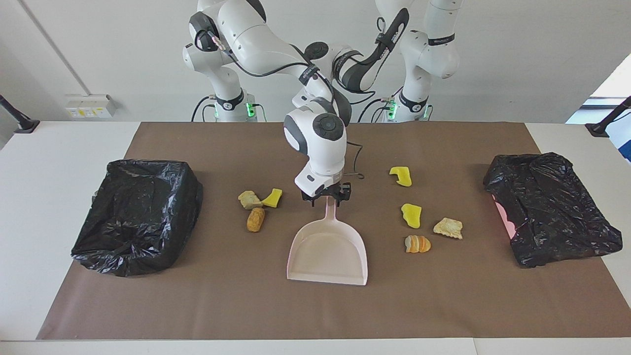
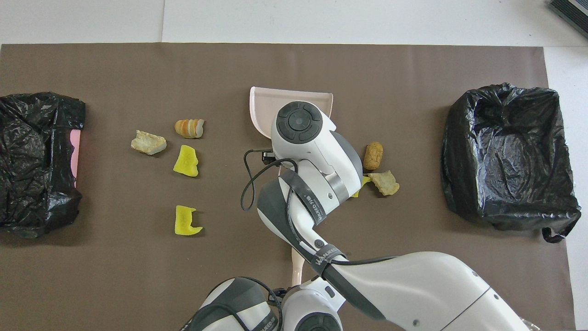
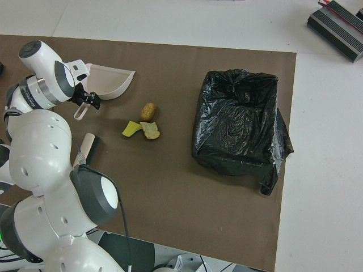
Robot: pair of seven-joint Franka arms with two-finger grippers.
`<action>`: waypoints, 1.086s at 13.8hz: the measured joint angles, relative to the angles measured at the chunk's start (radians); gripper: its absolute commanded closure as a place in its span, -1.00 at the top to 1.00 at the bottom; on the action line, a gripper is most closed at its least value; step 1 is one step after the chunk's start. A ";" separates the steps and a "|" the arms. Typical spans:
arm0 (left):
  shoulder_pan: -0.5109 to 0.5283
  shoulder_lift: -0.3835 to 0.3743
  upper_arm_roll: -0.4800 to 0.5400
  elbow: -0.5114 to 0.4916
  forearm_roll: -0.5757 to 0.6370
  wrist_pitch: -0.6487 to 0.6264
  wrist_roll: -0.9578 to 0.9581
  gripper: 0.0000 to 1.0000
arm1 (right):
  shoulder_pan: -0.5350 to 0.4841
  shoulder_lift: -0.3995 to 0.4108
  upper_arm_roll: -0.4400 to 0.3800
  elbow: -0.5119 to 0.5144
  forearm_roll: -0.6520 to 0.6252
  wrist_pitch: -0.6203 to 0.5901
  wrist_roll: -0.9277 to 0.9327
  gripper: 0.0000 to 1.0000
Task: Sweep and dump trash in bin
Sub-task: 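Grasp the dustpan handle with the right gripper and lift it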
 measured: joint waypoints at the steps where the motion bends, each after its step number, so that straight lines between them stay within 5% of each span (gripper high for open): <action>1: 0.000 -0.001 0.001 0.002 0.000 -0.009 0.000 -1.00 | 0.000 -0.001 0.003 -0.001 0.003 0.002 0.000 -0.72; 2: 0.000 -0.001 0.002 0.005 0.000 -0.019 0.000 -1.00 | 0.000 -0.001 0.005 -0.002 0.011 0.003 0.000 -1.00; 9: 0.069 -0.119 0.038 0.022 0.009 -0.225 0.106 -1.00 | -0.017 -0.012 0.002 -0.003 0.022 -0.013 -0.004 -1.00; 15: 0.340 -0.228 0.046 0.022 0.064 -0.313 0.359 -1.00 | -0.119 -0.161 0.002 -0.027 0.023 -0.142 -0.481 -1.00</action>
